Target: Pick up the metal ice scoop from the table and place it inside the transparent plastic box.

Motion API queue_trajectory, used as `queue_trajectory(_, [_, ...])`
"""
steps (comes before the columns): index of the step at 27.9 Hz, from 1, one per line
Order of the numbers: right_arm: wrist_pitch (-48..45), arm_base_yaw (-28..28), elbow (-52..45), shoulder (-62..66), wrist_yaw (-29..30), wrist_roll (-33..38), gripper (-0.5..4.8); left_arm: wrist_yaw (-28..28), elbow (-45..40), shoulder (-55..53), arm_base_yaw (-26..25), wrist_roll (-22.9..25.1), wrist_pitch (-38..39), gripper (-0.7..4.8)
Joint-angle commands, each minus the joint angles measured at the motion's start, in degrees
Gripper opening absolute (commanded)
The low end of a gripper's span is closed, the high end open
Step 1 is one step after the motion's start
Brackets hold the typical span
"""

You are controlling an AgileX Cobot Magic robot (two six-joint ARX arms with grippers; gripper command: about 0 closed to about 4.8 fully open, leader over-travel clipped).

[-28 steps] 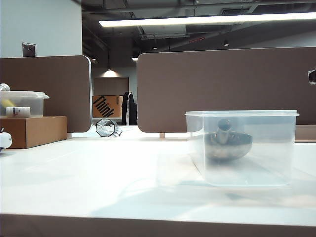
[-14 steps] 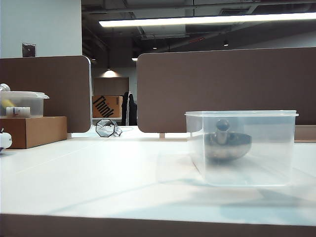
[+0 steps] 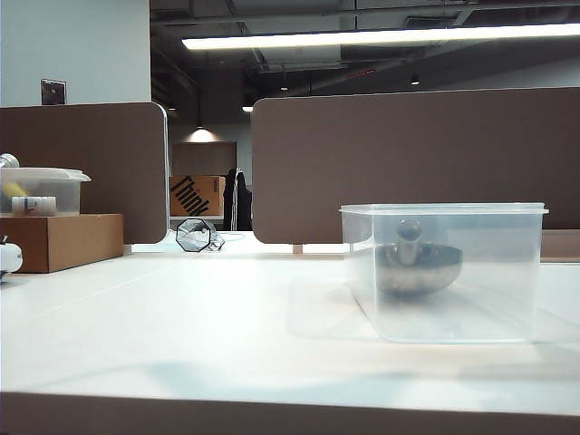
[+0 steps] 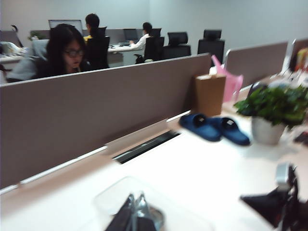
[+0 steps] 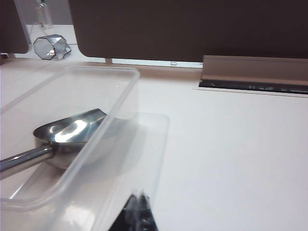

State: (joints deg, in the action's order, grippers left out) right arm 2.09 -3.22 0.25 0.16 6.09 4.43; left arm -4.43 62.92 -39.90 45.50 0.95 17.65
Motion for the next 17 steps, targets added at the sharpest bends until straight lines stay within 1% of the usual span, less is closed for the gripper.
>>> queue_trajectory(1, [-0.6,1.3,0.0,0.0,0.0,-0.1,-0.01,3.2,0.0,3.7,0.0,5.4,4.5,-0.05])
queue_trajectory(5, [-0.6,2.5,0.0,0.0,0.1,-0.1,-0.01,7.6,0.0,7.9,0.0,10.6,9.4,-0.05])
queue_trajectory(11, [-0.6,4.1,0.0,0.0,0.0,-0.1,-0.01,9.6,0.0,12.4,-0.1,11.3,15.3,-0.05])
queue_trajectory(17, [-0.6,5.5,0.0,0.0,0.0,-0.1,-0.01,10.1,0.0,15.8,-0.1,12.6,16.9,-0.05])
